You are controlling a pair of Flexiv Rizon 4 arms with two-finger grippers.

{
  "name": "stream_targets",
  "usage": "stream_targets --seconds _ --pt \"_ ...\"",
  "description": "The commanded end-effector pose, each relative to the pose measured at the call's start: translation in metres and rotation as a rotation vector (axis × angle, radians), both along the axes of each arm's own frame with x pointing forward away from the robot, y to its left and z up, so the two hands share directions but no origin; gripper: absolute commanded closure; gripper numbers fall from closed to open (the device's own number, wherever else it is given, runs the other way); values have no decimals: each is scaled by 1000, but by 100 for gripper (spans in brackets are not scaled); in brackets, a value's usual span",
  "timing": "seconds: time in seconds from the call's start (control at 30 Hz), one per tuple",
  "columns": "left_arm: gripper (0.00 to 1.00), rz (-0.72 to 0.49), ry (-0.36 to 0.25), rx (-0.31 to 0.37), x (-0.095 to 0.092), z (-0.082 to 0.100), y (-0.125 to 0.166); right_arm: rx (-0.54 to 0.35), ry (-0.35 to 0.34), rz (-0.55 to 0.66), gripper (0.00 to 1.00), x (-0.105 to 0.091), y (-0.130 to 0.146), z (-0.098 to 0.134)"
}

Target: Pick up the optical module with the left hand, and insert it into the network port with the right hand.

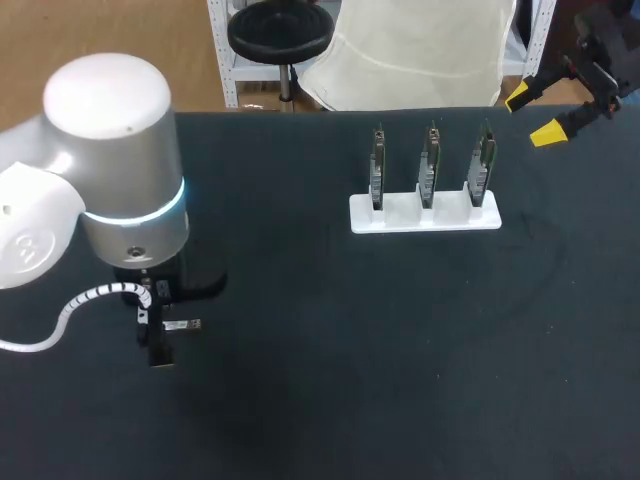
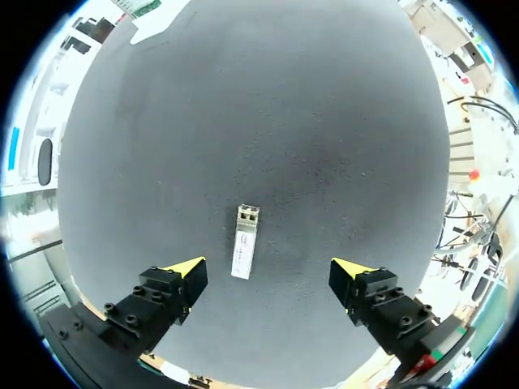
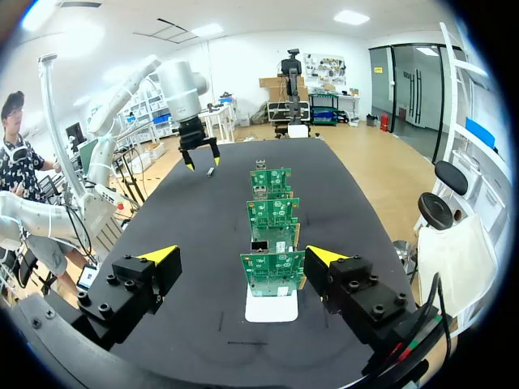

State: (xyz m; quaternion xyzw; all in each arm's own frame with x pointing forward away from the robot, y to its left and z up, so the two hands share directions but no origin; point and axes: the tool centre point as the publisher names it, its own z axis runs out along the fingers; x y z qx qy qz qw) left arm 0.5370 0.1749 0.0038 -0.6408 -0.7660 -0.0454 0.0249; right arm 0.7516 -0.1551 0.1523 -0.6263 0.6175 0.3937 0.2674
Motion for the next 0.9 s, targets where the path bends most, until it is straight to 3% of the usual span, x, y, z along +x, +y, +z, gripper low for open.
stream_targets --seconds 0.03,0.9 --pt "0 -3 9 -7 3 -4 2 1 -5 -3 0 -2 0 0" --pt "0 22 57 -15 0 -26 6 1 -5 -3 0 -2 0 0"
